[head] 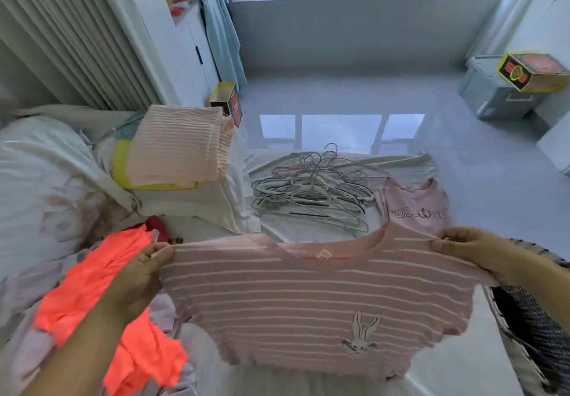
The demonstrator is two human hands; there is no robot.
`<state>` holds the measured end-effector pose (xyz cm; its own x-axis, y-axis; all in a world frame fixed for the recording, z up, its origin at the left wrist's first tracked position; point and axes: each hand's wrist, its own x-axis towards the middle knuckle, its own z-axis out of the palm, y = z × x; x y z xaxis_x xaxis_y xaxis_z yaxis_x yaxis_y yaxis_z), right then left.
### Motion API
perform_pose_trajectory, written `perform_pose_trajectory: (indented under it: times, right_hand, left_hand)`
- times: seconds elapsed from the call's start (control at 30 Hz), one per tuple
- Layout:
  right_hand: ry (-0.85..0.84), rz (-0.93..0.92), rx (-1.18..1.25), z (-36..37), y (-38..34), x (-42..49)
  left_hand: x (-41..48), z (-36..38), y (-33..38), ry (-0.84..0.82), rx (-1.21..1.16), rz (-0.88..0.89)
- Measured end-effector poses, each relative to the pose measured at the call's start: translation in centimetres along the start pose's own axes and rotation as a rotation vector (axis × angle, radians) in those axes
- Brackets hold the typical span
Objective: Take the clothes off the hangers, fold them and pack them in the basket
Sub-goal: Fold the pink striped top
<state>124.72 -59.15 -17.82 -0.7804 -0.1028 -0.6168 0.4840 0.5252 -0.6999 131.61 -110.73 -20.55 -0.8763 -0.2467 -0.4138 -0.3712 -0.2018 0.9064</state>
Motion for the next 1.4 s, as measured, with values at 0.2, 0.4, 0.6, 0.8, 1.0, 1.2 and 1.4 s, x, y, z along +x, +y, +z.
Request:
perform_pose_trajectory:
  times: [0.2,0.4,0.6,0.8,1.0,1.2,1.4]
  right_hand:
    - [0.185,-0.002,-0.149,0.6,0.6,12.9]
    - [0.452,-0.026,0.054,5.7,7.8,22.4]
    - [0.349,0.361,0.088,17.3,24.5,19.3]
    - [0.515,0.571,0.132,24.4,32.0,14.4]
    - [0.508,0.506,0.232,24.8,31.8,13.7]
    - [0.618,0.32,0.33,23.3,30.2,12.9]
    - [0.681,0.247,0.381,21.8,28.7,12.5]
  left_hand:
    - [13.7,5.1,-4.1,0.114,0.056,-0.003]
    - [18.9,6.3,-14.5,0.268,0.211,-0.093]
    - [8.9,3.6,-31.9,0.111,0.764,-0.508]
    - [7.2,4.4,-35.0,0.239,0.847,-0.446]
    - [8.2,4.6,-34.7,0.269,0.95,-0.503]
    - [8.0,3.4,-34.8,0.267,0.916,-0.493]
    - [8.7,3.2,-33.1,0.433,0.51,-0.406]
